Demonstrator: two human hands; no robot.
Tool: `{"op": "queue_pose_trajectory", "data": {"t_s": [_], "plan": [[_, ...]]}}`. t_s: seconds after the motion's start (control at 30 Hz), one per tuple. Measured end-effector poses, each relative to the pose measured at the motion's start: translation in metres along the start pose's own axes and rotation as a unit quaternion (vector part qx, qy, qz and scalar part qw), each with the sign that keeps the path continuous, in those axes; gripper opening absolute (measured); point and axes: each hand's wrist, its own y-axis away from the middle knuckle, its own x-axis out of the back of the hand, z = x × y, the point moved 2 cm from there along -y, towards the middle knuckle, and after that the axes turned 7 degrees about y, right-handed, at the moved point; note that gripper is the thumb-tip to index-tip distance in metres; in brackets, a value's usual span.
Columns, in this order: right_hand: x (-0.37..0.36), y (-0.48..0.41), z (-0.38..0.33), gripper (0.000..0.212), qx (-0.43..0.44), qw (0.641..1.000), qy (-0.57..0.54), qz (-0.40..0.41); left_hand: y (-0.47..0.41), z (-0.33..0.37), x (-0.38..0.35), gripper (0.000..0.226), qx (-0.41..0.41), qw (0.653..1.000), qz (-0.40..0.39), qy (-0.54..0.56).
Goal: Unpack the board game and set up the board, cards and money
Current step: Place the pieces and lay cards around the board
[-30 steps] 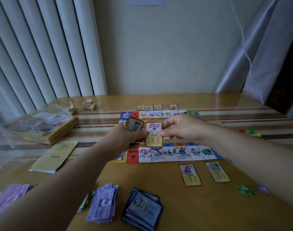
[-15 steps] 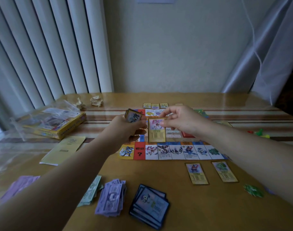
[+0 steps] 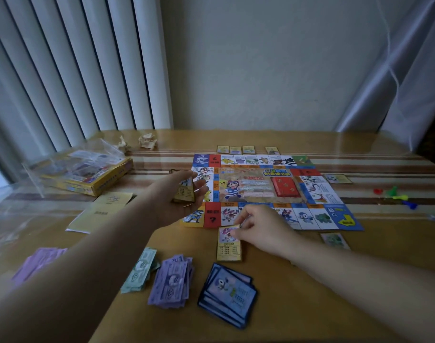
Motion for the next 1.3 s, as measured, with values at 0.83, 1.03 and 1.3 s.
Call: {"op": "queue_pose_trajectory", "data": {"t_s": [0.83, 1.03, 1.3], "plan": [[0.077, -0.008, -0.037, 0.022, 0.070, 0.992, -0.090, 0.060, 0.021, -0.023, -0.039, 0.036, 0.069, 0.980, -0.186, 0.014], [0.101, -0.015, -0.040, 0.029, 0.028, 0.987, -0.147, 0.053, 0.025, -0.004, -0.066, 0.024, 0.008, 0.977, -0.204, -0.060], [0.110, -0.014, -0.029, 0.016, 0.019, 0.988, -0.146, 0.033, 0.019, -0.016, -0.078, 0.019, -0.018, 0.970, -0.203, -0.130]]}}
